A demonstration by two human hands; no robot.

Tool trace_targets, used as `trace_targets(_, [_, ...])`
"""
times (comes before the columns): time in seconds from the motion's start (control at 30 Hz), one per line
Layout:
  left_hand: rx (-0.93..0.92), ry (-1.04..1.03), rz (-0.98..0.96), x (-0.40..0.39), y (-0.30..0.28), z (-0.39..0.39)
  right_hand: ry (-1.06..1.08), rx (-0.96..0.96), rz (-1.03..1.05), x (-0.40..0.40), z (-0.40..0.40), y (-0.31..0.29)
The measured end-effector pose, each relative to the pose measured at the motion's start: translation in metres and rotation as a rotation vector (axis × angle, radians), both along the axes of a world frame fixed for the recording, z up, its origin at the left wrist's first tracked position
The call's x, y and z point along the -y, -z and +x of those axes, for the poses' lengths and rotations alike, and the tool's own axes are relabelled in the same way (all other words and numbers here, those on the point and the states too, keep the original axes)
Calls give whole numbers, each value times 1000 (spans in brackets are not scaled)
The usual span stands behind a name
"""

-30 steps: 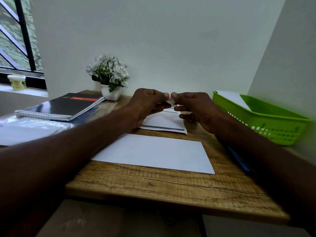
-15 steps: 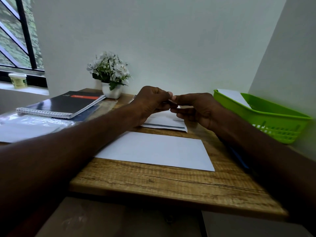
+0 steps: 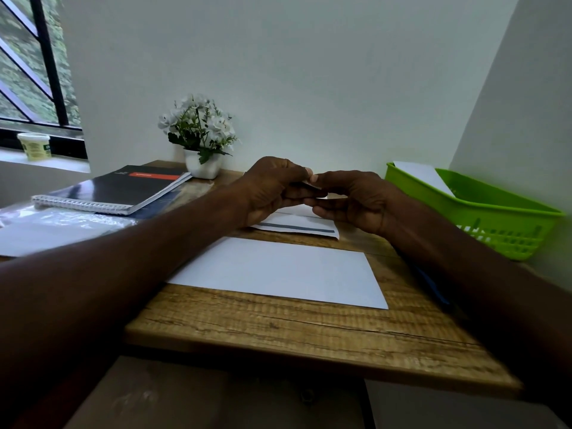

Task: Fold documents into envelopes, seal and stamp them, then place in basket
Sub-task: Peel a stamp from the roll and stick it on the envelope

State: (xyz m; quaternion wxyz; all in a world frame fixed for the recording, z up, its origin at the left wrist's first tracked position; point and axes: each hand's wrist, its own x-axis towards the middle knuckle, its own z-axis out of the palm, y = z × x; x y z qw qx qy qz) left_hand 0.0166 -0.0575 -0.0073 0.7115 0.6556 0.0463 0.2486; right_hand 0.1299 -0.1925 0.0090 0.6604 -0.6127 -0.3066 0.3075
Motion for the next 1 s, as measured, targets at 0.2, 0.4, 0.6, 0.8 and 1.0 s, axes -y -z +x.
trace_targets(0.2, [-2,39,-20,-1,0,-2,-9,-7,-9,1,-1,1])
trace_targets(0.4, [-14,7,-93,-4,-1,-2,-30,-63,14,3,-1,-1])
trace_targets(0.6, [23,-20,-160,-9,1,-2,-35,-12,18,3,2,-6])
trace_targets(0.8, [-35,-19,-86,-11,4,1,21,150,-53,1,6,-1])
trace_targets(1.0, [-36,-97,-86,-11,5,3,111,202,-56,-1,4,0])
